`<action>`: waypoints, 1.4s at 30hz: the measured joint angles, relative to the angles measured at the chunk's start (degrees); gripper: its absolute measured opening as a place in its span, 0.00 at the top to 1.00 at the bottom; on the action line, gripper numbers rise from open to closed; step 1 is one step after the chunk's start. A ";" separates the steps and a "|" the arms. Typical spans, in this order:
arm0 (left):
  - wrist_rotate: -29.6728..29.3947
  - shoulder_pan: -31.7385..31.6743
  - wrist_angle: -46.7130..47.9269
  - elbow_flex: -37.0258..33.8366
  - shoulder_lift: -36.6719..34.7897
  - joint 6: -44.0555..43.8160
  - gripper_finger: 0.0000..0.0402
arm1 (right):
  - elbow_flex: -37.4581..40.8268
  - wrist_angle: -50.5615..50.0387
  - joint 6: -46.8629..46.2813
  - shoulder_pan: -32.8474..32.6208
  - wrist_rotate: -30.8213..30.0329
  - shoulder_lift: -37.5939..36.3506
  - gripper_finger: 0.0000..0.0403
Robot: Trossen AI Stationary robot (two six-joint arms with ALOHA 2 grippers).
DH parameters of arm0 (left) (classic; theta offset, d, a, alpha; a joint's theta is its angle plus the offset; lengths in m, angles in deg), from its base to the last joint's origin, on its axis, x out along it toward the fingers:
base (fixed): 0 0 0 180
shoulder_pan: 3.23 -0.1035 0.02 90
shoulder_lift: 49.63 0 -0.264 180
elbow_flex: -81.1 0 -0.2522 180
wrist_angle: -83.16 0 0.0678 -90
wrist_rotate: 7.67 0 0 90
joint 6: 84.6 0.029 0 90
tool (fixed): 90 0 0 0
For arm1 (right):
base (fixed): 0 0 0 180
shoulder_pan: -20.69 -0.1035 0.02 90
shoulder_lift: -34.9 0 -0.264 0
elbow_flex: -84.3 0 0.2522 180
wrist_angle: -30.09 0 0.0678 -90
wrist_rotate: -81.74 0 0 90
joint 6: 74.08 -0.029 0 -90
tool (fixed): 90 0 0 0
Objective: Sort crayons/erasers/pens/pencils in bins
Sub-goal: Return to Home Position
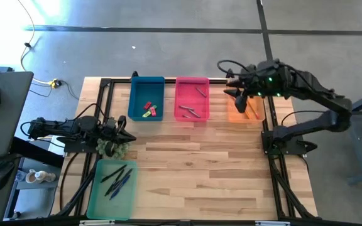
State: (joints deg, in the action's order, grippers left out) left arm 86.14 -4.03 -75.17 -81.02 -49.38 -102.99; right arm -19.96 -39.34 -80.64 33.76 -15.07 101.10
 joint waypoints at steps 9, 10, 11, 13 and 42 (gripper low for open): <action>0.01 0.00 0.00 0.00 0.00 0.07 1.00 | 25.40 16.24 -4.61 -0.01 1.33 -16.02 0.67; 0.01 0.00 -0.02 0.00 0.00 0.06 1.00 | 28.02 18.11 -5.13 -0.01 1.39 -17.59 0.67; 0.01 0.00 -0.02 0.00 0.00 0.02 1.00 | 30.56 19.91 -5.48 -0.01 1.47 -18.99 0.67; 0.02 0.00 -0.02 0.00 0.00 0.07 1.00 | 35.65 23.19 -6.12 -0.01 1.74 -21.87 0.67; 0.02 0.00 -0.02 0.00 0.00 0.02 1.00 | 85.29 65.51 -17.85 -0.01 13.09 -50.29 0.67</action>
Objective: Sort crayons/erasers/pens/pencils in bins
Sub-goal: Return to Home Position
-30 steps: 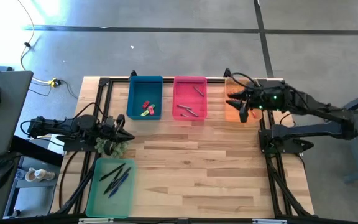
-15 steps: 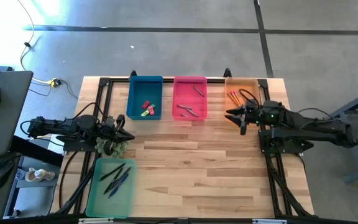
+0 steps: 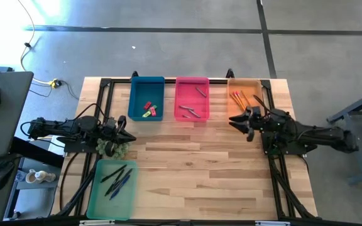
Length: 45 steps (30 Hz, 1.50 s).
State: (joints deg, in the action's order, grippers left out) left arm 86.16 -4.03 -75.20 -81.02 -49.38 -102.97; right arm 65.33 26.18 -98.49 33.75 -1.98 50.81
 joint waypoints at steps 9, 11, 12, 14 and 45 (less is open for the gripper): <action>0.00 0.00 0.00 0.00 0.00 0.01 1.00 | 3.97 1.94 -0.96 -2.77 1.29 -3.83 0.67; 0.02 0.00 0.00 0.00 0.00 0.04 1.00 | 4.62 1.73 -0.65 -4.06 -0.46 -4.43 0.67; 0.02 0.00 0.00 0.00 0.00 0.00 1.00 | 4.62 1.67 -0.63 -4.70 -1.63 -4.51 0.67; 0.02 0.00 0.00 0.00 0.00 0.05 1.00 | 4.62 1.55 -0.14 -6.09 -3.51 -4.55 0.67; 0.02 0.00 0.00 0.00 0.00 0.05 1.00 | 4.67 -3.28 -4.06 -10.21 -10.77 -4.51 0.67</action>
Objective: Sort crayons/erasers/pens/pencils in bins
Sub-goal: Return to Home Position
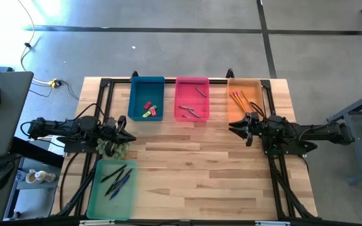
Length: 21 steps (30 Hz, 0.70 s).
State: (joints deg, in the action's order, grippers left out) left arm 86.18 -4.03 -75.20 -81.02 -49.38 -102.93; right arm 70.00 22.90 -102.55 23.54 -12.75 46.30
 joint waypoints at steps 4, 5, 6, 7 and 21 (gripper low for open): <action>0.00 0.00 0.00 0.00 0.00 0.00 1.00 | 0.00 -0.40 0.21 0.00 -0.02 0.00 0.67; 0.00 0.01 0.00 0.00 0.00 -0.04 1.00 | 0.00 -0.42 0.20 0.00 -0.02 0.00 0.67; 0.00 0.00 0.00 0.00 0.00 -0.04 1.00 | 0.00 -0.42 0.21 0.00 -0.02 0.00 0.67; 0.00 0.01 0.00 0.00 0.00 -0.03 1.00 | 0.00 -0.39 0.24 0.00 -0.02 0.00 0.67; 0.00 0.00 -0.02 0.02 0.00 -0.04 1.00 | 0.02 -0.42 0.26 0.00 -0.02 0.00 0.67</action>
